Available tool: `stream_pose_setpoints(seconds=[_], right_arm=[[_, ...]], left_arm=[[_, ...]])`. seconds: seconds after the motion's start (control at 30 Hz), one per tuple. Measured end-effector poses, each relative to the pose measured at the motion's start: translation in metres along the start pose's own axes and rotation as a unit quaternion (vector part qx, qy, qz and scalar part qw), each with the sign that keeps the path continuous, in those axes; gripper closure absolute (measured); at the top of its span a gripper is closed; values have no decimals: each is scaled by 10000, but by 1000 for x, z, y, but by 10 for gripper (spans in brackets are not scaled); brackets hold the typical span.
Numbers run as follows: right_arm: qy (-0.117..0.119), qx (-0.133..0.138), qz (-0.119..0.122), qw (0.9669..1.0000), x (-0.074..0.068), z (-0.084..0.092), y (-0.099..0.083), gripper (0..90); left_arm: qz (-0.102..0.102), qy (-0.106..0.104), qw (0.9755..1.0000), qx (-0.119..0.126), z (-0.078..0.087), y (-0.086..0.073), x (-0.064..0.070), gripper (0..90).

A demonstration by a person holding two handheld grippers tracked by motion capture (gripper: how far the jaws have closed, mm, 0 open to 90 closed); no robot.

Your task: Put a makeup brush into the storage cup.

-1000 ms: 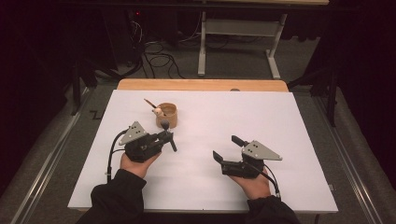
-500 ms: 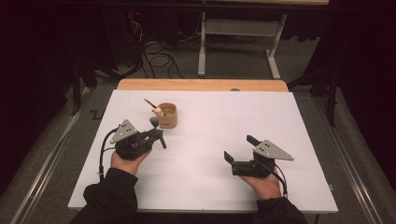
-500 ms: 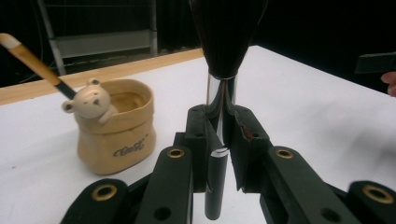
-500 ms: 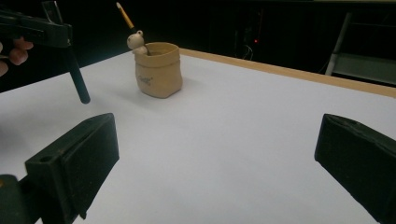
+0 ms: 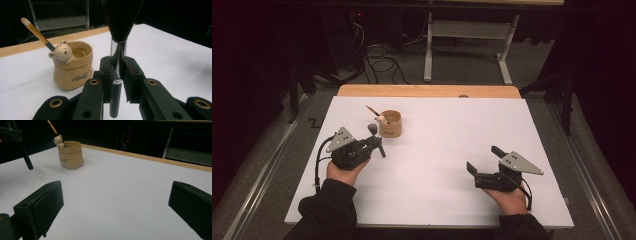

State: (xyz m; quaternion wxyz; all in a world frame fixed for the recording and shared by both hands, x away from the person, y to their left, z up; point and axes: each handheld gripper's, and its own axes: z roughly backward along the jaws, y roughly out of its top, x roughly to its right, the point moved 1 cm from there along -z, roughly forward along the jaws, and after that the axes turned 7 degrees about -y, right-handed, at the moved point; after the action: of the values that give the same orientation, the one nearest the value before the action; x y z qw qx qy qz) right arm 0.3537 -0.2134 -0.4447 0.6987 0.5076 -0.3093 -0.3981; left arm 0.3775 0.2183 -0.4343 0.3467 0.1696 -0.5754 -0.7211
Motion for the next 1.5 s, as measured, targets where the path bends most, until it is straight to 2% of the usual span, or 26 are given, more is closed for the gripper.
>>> stream_pose_setpoints(seconds=[0.23,0.43,1.03,1.5], right_arm=[[-120,-82,-25,9999,10,8,-6,5],[-202,-109,-130,9997,16,7,-10,5],[-179,-182,-134,9996,14,4,-12,5],[-157,-196,-152,9996,15,4,-13,5]], left_arm=[[-11,-9,10000,29,-1,6,-2,781],[118,-28,9999,84,-6,14,-4,781],[21,30,9999,155,-17,52,-6,781],[59,121,9998,159,-31,64,-17,781]])
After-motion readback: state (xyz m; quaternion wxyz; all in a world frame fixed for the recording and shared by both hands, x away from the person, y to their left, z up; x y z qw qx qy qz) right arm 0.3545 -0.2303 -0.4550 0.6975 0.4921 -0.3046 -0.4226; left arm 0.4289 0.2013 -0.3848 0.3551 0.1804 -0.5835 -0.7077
